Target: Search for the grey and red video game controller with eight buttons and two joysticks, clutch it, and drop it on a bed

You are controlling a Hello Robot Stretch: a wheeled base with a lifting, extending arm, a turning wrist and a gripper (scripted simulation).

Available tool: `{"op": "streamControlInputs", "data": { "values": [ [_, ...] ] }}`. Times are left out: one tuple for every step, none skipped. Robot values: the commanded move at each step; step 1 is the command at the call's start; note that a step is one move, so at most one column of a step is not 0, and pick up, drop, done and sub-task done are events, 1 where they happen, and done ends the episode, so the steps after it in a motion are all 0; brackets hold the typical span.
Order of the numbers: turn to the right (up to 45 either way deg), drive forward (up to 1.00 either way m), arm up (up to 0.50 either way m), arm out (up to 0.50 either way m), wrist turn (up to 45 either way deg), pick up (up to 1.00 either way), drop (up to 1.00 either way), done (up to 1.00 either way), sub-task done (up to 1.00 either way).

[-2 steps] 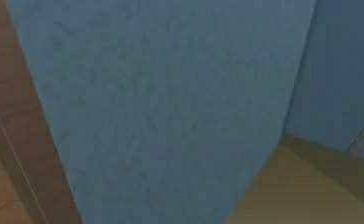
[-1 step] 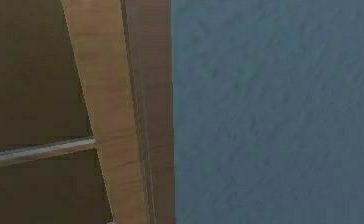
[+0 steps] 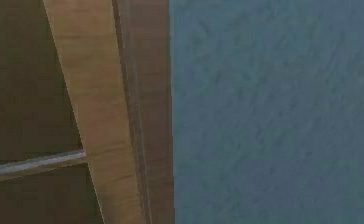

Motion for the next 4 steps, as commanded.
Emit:
{"op": "streamControlInputs", "data": {
  "values": [
    [45.0,0.0,0.0,0.0,0.0,0.0,0.0,0.0,0.0],
    [42.0,0.0,0.0,0.0,0.0,0.0,0.0,0.0,0.0],
    [0.0,0.9,0.0,0.0,0.0,0.0,0.0,0.0,0.0],
    [24.0,0.0,0.0,0.0,0.0,0.0,0.0,0.0,0.0]
  ]
}}
